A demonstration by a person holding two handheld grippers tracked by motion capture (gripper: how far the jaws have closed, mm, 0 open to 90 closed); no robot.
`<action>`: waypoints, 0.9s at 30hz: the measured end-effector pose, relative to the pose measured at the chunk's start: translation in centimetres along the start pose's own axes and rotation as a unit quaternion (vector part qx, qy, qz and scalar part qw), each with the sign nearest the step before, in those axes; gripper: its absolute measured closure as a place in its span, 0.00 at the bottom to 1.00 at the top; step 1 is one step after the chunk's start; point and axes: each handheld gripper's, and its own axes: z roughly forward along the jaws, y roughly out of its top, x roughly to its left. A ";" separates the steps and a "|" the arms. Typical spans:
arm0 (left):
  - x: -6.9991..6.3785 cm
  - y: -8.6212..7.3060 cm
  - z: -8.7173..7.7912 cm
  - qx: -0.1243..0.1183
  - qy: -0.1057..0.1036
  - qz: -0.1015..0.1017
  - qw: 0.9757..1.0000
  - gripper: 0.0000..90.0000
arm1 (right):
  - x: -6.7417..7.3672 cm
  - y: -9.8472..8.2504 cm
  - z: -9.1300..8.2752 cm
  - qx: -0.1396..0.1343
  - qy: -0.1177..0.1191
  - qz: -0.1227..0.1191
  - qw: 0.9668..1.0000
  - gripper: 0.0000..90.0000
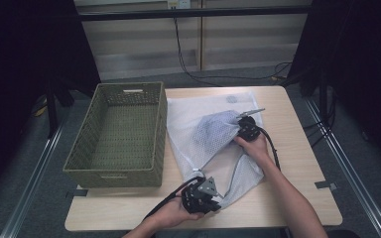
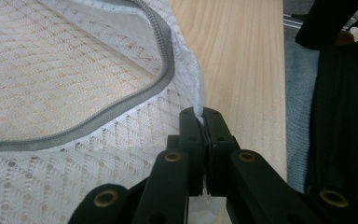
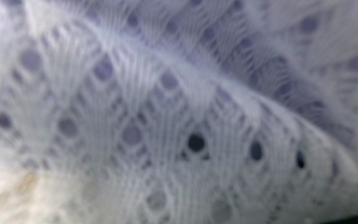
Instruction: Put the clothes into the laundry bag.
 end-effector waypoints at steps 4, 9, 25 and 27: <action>0.0 0.0 0.0 -0.001 -0.001 -0.001 1.000 0.98 | 0.1 -0.2 -0.1 0.001 0.009 -0.009 1.000 0.99; 0.0 -0.1 0.1 -0.007 -0.001 -0.003 1.000 0.98 | 0.7 -0.6 -1.1 0.006 0.027 -0.020 0.999 0.90; 0.1 -0.1 0.1 -0.009 -0.003 -0.009 1.000 0.98 | 3.8 -1.4 -6.0 -0.024 0.086 -0.069 0.994 0.68; 0.0 -0.2 0.2 -0.018 -0.003 -0.013 1.000 0.98 | 4.1 -1.6 -6.7 -0.025 0.089 -0.077 0.993 0.67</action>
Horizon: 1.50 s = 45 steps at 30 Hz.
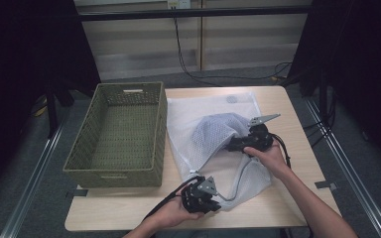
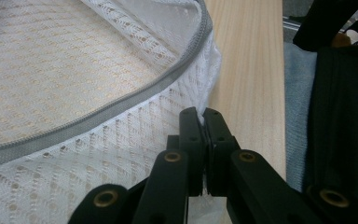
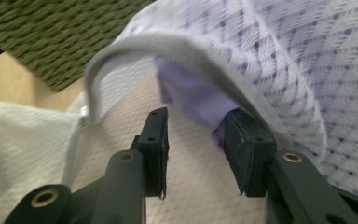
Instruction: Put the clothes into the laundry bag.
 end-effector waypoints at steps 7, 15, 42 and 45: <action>0.0 0.2 -0.2 0.020 0.003 0.007 1.000 0.98 | 1.3 -0.5 -1.8 -0.035 0.023 -0.001 0.999 0.66; 0.1 0.1 -0.1 0.007 -0.001 0.004 1.000 0.98 | 1.2 0.4 -3.2 -0.072 -0.003 -0.004 0.997 0.58; 0.0 0.0 0.0 0.001 -0.003 0.000 1.000 0.96 | 0.9 1.9 -1.4 -0.073 -0.026 -0.022 0.997 0.94; 0.0 0.0 0.0 0.001 -0.002 0.000 1.000 0.96 | 1.0 1.8 -1.8 -0.075 -0.019 -0.022 0.997 0.97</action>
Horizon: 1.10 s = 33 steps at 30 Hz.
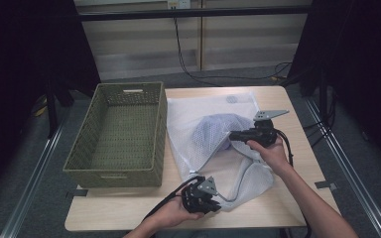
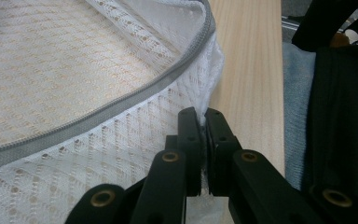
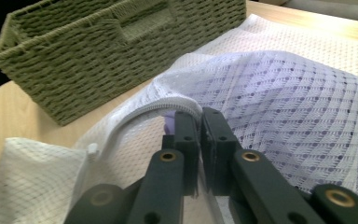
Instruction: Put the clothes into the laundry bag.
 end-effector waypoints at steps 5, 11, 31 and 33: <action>0.0 0.0 0.1 -0.003 0.000 -0.001 1.000 0.96 | 0.5 0.6 -1.1 -0.002 0.016 -0.007 1.000 0.98; -0.1 0.0 0.0 -0.001 0.002 -0.001 1.000 0.96 | 1.8 0.5 -2.2 0.017 0.032 -0.027 0.999 0.99; 0.0 0.2 -0.1 0.012 0.001 0.006 1.000 0.96 | 4.7 -0.6 -3.7 0.036 0.082 -0.037 0.995 0.99; 0.0 0.1 0.0 0.004 0.001 0.003 1.000 0.96 | 4.9 -0.8 -3.7 0.040 0.086 -0.038 0.995 0.99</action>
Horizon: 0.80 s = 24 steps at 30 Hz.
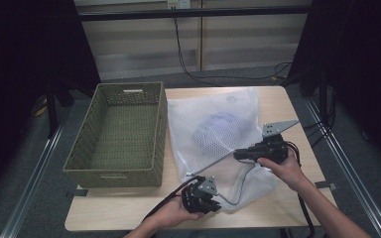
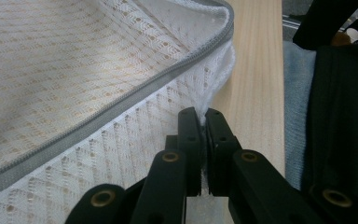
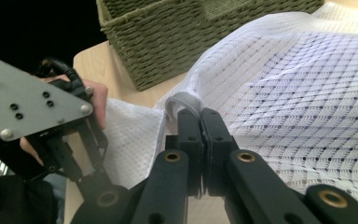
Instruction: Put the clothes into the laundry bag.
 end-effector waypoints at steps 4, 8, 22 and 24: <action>0.0 0.0 0.0 -0.002 -0.001 -0.001 1.000 0.96 | 0.1 -0.7 0.5 0.007 0.007 0.005 1.000 0.99; 0.0 0.0 0.0 -0.003 0.001 -0.001 1.000 0.96 | 0.0 -1.7 1.6 0.029 0.009 0.010 0.999 0.99; -0.1 0.1 0.1 0.000 0.005 0.003 1.000 0.96 | -0.1 -3.5 2.8 0.068 0.022 0.019 0.997 0.98; -0.2 0.1 0.1 0.001 0.004 0.002 1.000 0.96 | -0.1 -3.9 3.1 0.074 0.023 0.021 0.997 0.97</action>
